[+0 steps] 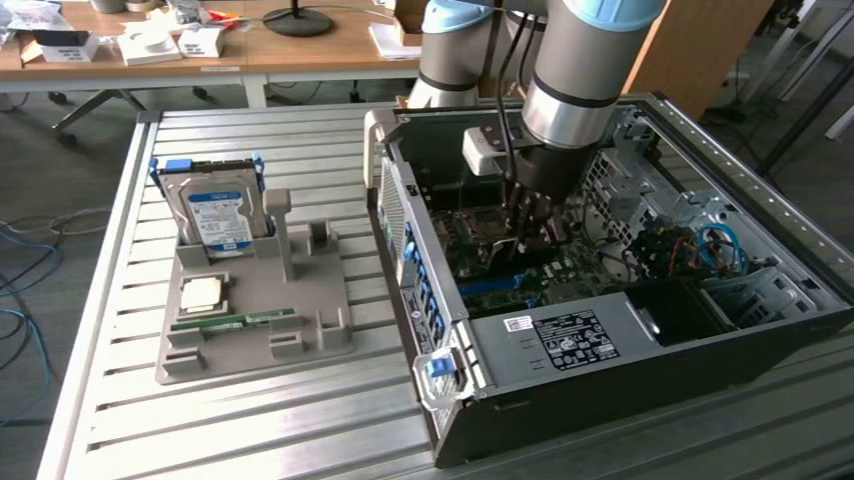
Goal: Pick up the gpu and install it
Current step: 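Insert the gpu into the slot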
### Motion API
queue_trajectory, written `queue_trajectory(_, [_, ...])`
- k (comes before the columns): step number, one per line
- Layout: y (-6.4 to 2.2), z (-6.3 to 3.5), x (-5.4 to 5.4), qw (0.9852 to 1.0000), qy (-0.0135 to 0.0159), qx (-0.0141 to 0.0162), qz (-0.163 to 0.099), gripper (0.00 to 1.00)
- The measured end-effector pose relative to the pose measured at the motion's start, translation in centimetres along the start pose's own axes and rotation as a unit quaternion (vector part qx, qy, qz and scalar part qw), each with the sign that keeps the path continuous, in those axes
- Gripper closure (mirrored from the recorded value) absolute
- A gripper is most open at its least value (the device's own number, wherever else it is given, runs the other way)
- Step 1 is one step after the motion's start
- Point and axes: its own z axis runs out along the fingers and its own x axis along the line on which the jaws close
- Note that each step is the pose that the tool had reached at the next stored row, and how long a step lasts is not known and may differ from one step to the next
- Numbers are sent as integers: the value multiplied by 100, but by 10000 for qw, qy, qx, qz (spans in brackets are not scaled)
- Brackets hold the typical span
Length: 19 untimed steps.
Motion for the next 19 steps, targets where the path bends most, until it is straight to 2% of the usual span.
queue_trajectory(3, [1, 11, 1, 10000, 23, -1, 4, 74])
queue_trajectory(9, [13, 20, 1, 10000, 24, 1, 5, 74])
queue_trajectory(12, [14, 25, 2, 10000, 46, 1, 25, 74])
queue_trajectory(19, [15, 35, 2, 9999, 70, 2, 81, 74])
